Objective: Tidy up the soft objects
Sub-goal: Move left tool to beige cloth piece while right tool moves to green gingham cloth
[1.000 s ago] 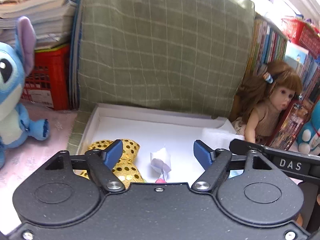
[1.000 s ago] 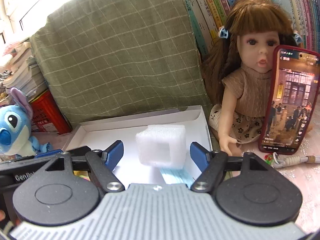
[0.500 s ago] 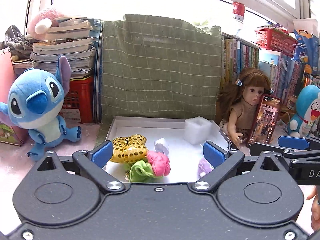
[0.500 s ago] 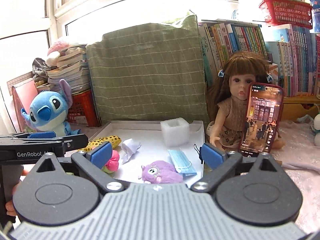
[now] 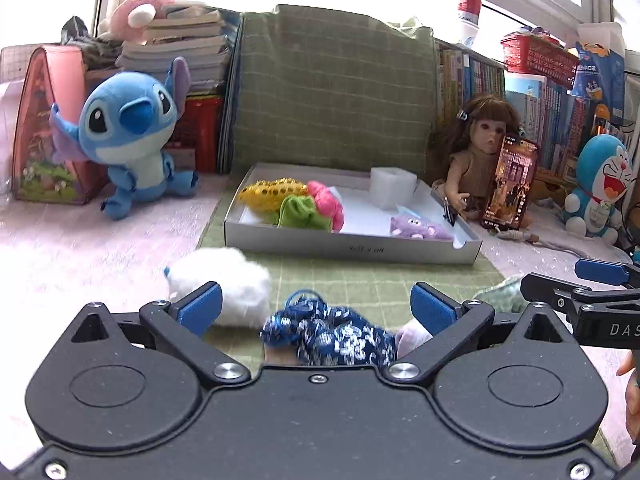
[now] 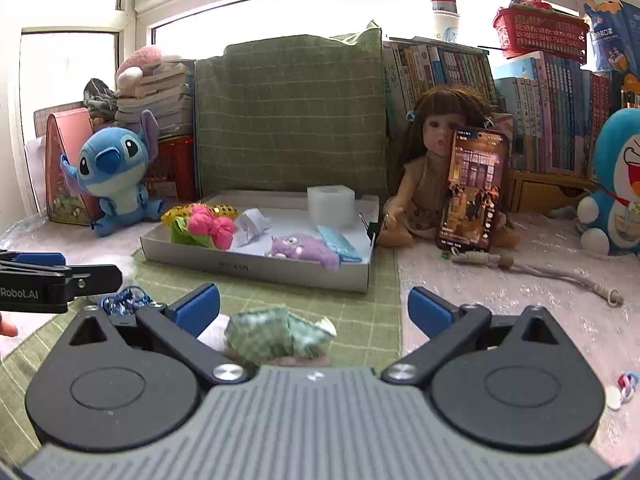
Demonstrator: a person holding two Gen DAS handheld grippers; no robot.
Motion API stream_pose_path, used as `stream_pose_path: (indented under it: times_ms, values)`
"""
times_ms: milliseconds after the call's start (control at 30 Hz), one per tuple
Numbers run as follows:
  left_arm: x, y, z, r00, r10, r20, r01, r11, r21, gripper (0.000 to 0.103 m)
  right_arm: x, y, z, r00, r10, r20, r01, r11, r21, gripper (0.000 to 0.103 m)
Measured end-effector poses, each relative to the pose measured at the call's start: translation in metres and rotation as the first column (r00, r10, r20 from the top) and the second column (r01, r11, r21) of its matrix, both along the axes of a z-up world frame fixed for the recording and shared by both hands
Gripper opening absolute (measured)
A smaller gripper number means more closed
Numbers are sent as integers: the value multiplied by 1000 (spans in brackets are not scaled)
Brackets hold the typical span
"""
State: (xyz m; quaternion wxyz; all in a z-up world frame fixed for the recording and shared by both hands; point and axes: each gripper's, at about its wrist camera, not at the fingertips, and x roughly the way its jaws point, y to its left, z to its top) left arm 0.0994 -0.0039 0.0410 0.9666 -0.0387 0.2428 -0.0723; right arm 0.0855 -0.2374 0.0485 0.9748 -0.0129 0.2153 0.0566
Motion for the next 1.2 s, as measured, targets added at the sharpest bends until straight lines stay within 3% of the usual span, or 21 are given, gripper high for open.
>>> stream_pose_path:
  times_ms: [200, 467, 667, 800, 967, 1000, 1033, 1200]
  values:
    - [-34, 10, -28, 999, 7, -53, -7, 1000, -4, 101, -15, -4, -24, 998, -15, -59, 13, 999, -44, 102]
    - [-62, 7, -44, 994, -12, -106, 9, 1000, -27, 96, -20, 4, -34, 995, 20, -102, -30, 995, -92, 91]
    - [-67, -6, -46, 995, -29, -94, 31, 999, 12, 82, -18, 11, -35, 994, 40, -106, -52, 992, -115, 91]
    - [-66, -14, -47, 995, -49, -91, 54, 997, 47, 58, -15, 13, -34, 993, 42, -106, -55, 991, -120, 87]
    - [-65, -21, -48, 993, -68, -97, 74, 995, 64, 45, -12, 13, -33, 994, 36, -105, -47, 994, -101, 82]
    - [-65, -21, -48, 993, -68, -97, 74, 995, 63, 38, -11, 13, -33, 994, 36, -105, -47, 994, -103, 81]
    - [-65, -21, -48, 993, -68, -96, 74, 995, 61, 28, -11, 14, -33, 994, 38, -106, -49, 993, -108, 79]
    - [-67, -19, -44, 992, -80, -94, 84, 996, 36, 27, -10, 19, -34, 993, 39, -116, -53, 991, -123, 46]
